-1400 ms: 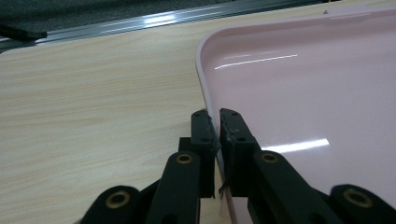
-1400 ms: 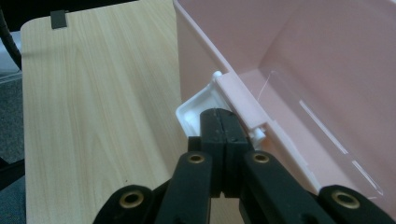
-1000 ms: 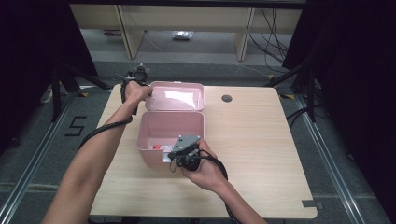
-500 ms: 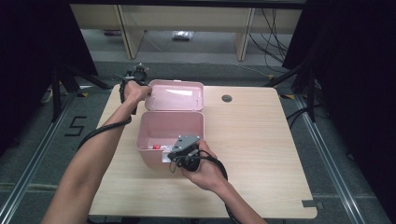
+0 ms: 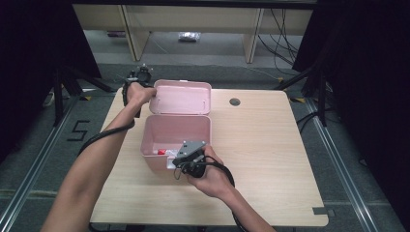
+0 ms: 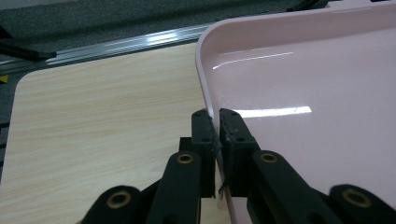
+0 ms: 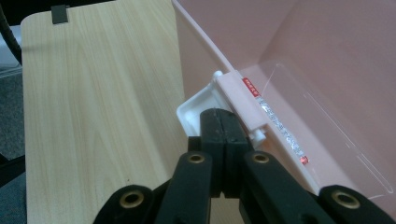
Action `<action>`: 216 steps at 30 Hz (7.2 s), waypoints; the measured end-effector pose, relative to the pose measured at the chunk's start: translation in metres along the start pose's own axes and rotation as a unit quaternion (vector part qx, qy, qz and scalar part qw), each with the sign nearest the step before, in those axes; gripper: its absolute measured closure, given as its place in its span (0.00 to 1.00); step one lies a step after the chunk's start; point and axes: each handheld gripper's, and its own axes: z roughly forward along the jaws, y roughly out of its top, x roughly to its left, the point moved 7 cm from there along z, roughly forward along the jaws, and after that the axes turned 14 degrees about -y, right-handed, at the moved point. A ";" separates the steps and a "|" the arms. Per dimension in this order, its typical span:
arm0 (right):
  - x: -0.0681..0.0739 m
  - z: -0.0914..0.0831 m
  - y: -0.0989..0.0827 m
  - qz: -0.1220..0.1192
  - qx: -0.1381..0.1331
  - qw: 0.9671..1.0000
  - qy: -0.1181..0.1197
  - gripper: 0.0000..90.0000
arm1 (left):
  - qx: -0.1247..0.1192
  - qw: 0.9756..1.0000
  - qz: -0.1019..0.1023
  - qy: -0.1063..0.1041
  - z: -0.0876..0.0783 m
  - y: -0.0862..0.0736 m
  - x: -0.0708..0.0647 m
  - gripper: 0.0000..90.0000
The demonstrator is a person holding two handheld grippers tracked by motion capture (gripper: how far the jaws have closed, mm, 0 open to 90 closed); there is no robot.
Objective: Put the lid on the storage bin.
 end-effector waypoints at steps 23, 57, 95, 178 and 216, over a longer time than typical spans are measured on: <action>0.000 0.002 0.001 -0.002 0.001 1.000 0.003 1.00 | -0.029 0.999 0.022 -0.001 -0.019 0.007 -0.004 0.94; -0.005 0.005 0.005 0.004 0.001 1.000 -0.010 1.00 | -0.105 0.993 0.033 -0.033 -0.058 0.009 -0.013 0.96; -0.008 0.007 0.006 0.001 -0.002 1.000 -0.013 1.00 | -0.169 0.984 0.041 -0.047 -0.082 -0.005 -0.022 0.98; -0.006 0.006 0.005 0.009 0.000 1.000 -0.013 1.00 | -0.240 0.964 0.105 -0.035 -0.115 -0.052 -0.044 0.98; -0.059 -0.033 0.015 0.105 -0.057 0.992 -0.051 1.00 | -0.249 0.960 0.126 -0.018 -0.121 -0.070 -0.051 0.98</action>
